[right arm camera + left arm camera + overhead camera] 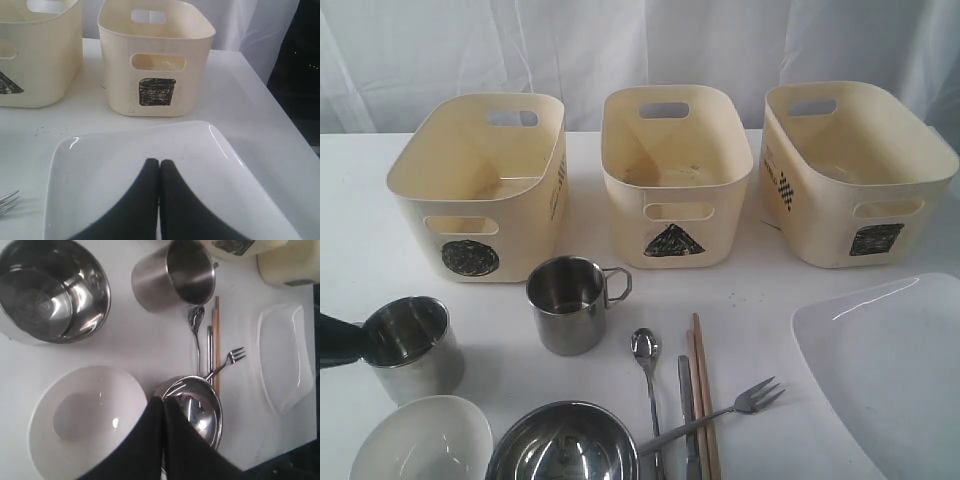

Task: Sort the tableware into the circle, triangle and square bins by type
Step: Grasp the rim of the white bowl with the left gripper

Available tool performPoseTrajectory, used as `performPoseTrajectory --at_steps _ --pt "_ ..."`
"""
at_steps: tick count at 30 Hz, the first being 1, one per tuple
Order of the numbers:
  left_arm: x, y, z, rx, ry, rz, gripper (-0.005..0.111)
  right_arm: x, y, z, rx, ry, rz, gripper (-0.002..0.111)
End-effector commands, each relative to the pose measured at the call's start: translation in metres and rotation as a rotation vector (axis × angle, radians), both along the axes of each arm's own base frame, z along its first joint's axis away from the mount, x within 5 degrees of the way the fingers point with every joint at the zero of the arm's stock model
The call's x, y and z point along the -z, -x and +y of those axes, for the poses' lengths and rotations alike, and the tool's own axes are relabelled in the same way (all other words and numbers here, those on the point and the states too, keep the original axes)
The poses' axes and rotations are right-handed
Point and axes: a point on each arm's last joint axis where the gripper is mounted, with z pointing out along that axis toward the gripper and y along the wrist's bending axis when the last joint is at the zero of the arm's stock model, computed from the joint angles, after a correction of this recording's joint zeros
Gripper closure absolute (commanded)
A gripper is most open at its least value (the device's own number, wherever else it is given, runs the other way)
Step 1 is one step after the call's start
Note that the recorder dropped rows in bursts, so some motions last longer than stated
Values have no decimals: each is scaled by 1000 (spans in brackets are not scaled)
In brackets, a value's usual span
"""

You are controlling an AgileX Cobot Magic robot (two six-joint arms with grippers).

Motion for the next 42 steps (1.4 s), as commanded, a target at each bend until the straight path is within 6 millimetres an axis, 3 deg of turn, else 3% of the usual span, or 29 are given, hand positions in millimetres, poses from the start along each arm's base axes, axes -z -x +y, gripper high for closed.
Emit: performPoseTrajectory --at_steps 1,9,11,13,17,20,28,42 --pt "8 -5 -2 73 -9 16 107 0 0 0 -1 -4 -6 108" --pt "21 -3 11 197 -260 -7 107 0 0 0 -1 -4 -6 108" --pt "24 0 15 237 -327 3 100 0 0 0 -1 -4 -6 108" --pt "25 3 15 268 -335 29 88 0 0 0 -1 -4 -6 108" --pt "29 7 13 280 -312 55 46 0 0 0 -1 -4 -6 108" --pt "36 6 12 233 -283 48 25 0 0 0 -1 -4 -6 108" --pt "65 10 9 84 -209 20 25 0 0 0 -1 -4 -6 108" --pt "82 7 7 68 -167 -31 25 0 0 0 -1 -4 -6 108"
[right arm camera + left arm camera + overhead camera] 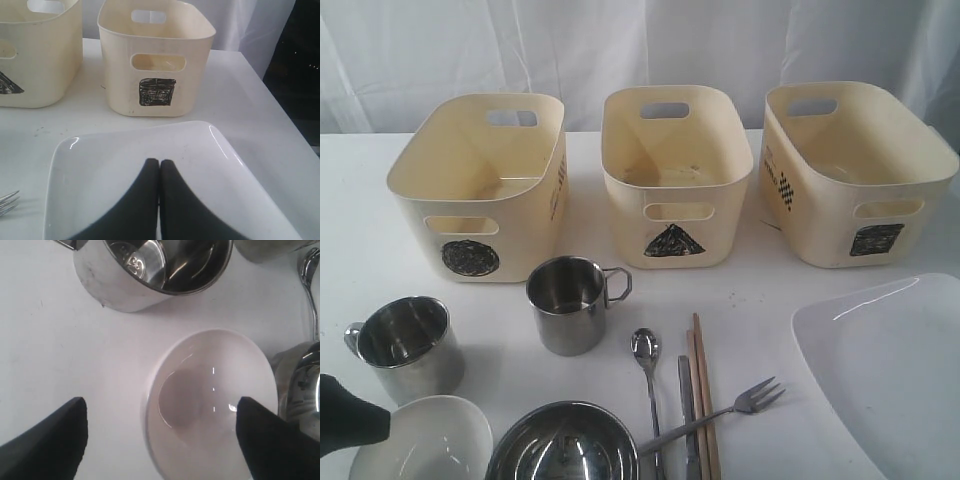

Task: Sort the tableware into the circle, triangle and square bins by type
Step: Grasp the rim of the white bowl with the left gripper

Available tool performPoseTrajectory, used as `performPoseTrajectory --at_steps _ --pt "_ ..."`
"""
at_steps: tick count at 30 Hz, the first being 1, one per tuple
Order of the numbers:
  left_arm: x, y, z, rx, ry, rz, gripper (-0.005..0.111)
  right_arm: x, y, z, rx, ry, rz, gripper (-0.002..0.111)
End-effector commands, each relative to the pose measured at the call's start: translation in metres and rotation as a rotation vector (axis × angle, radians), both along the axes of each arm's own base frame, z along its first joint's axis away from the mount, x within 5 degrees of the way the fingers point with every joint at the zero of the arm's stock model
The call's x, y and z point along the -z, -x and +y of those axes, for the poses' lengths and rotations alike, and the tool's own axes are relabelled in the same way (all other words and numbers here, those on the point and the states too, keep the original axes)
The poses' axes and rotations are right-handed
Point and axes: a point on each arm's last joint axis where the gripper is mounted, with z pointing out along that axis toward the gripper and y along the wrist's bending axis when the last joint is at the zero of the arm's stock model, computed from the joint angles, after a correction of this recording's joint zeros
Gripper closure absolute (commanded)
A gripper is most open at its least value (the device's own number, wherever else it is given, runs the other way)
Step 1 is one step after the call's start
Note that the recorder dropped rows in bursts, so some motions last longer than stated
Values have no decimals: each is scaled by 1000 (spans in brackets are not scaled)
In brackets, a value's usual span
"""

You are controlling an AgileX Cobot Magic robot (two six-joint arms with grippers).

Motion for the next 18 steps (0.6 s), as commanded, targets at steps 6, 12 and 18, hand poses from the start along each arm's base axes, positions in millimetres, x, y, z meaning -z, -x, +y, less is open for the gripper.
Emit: performPoseTrajectory --at_steps 6,12,18 --pt "14 -4 -5 5 59 -17 25 0 0 0 -1 -4 -6 108" --pt "22 -7 -4 6 55 30 25 0 0 0 -1 -4 -6 108" --pt "26 -9 -7 34 73 48 25 0 0 0 -1 -4 -6 108"
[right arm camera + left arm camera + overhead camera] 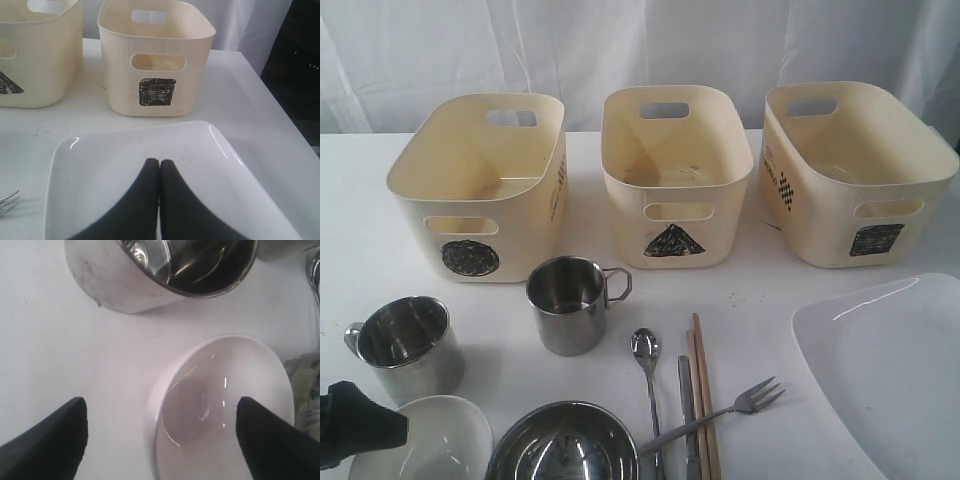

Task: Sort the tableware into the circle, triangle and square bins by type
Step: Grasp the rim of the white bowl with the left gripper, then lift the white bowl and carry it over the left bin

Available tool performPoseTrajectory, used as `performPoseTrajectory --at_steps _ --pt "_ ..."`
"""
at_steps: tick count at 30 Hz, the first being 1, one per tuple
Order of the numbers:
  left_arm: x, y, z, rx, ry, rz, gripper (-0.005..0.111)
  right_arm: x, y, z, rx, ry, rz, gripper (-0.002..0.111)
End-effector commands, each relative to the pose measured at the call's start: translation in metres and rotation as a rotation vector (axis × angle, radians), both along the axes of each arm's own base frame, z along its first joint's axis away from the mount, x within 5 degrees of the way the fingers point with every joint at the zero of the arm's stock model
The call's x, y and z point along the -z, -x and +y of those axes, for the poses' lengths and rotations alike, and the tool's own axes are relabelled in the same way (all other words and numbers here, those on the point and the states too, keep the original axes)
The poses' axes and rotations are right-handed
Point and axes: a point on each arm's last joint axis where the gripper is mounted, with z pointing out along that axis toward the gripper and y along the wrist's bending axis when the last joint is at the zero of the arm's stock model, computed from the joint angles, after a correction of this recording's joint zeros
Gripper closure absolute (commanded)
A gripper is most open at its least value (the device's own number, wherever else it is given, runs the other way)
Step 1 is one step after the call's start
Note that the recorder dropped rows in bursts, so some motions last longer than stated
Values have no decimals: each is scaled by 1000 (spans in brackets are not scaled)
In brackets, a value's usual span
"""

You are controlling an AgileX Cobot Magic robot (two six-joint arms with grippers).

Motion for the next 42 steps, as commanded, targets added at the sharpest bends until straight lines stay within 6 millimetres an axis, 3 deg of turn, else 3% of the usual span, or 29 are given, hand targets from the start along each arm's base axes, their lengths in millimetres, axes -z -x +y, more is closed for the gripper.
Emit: performPoseTrajectory --at_steps 1,8,13,16,22,32,42 --pt "4 1 -7 49 31 12 25 0 0 0 -2 -3 -5 108" --pt "12 3 -16 140 1 52 27 0 0 0 -2 -3 -5 108" --pt "15 1 -14 136 -41 47 43 0 0 0 -2 -3 -5 108" --pt "15 1 -13 134 -51 43 59 0 0 0 -1 -8 -6 108" --pt "16 5 -14 180 -44 69 107 0 0 0 4 -27 -9 108" --pt "7 7 -19 199 23 75 107 0 0 0 4 -27 -9 108" --pt "-64 -4 -31 354 128 -77 107 0 0 0 4 -27 -9 108"
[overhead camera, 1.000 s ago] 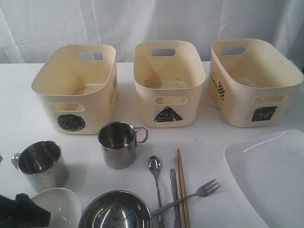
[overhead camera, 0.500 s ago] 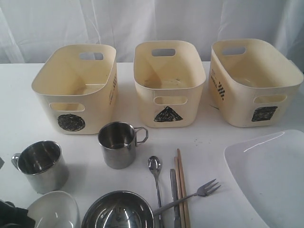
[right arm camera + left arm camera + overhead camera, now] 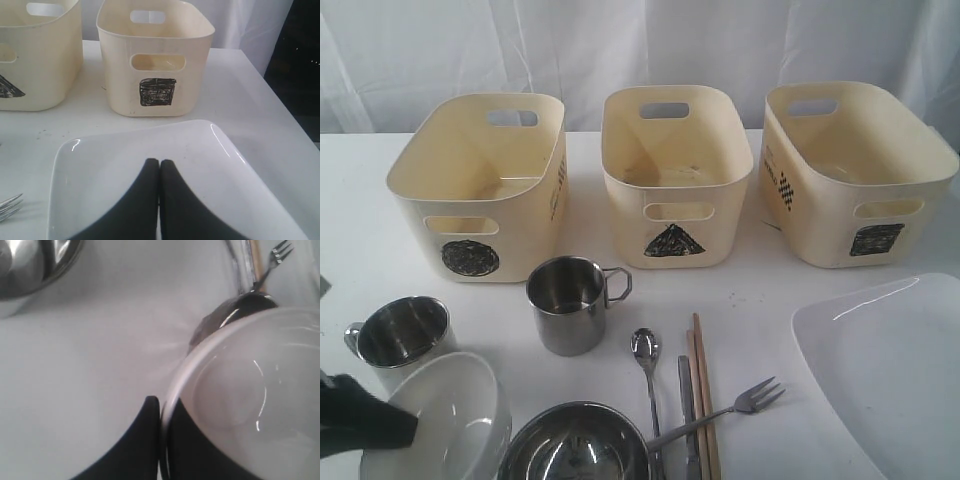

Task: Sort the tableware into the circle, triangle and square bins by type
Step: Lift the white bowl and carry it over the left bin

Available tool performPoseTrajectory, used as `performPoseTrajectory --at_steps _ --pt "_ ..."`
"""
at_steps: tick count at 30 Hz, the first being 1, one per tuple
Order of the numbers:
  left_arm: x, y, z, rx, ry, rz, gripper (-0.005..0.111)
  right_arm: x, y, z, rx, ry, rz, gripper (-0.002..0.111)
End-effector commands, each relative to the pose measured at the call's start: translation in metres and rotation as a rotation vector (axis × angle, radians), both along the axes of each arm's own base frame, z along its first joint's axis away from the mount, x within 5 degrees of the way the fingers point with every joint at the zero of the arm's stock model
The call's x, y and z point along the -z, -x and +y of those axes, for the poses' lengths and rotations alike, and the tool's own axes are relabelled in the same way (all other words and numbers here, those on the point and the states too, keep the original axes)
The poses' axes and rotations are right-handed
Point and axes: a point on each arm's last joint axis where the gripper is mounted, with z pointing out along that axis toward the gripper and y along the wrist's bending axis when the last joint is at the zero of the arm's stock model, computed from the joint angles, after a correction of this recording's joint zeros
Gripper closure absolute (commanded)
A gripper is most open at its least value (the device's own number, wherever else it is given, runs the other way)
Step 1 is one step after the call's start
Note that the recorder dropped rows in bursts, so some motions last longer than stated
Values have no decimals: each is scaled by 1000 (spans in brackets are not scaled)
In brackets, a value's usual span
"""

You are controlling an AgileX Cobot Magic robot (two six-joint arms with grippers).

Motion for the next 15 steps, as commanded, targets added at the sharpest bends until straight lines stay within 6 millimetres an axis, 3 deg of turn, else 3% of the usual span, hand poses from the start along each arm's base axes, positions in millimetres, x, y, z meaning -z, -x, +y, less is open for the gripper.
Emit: performPoseTrajectory --at_steps 1,4,5,6,7,9,11,13,14,15 --pt "-42 -4 -5 53 57 -73 107 0 0 0 -2 -4 -6 108" --pt "-92 -24 0 -38 22 -343 107 0 0 0 -2 -4 -6 108" --pt "-115 -46 11 -250 -7 -504 107 0 0 0 -2 -4 -6 108" --pt "-123 -58 19 -391 -14 -576 107 0 0 0 -2 -4 -6 108" --pt "-138 -83 32 -584 -13 -665 107 0 0 0 -2 -4 -6 108" --pt "-146 -110 34 -583 -57 -704 107 0 0 0 -2 -4 -6 108" --pt "-152 -137 27 -473 -66 -703 107 0 0 0 -2 -4 -6 108" --pt "-153 -166 17 -308 -70 -697 107 0 0 0 -2 -4 -6 108" --pt "-146 -195 14 -249 -77 -687 107 0 0 0 -2 -4 -6 108" --pt "-143 -207 14 -257 -82 -683 107 0 0 0 -2 -4 -6 108"
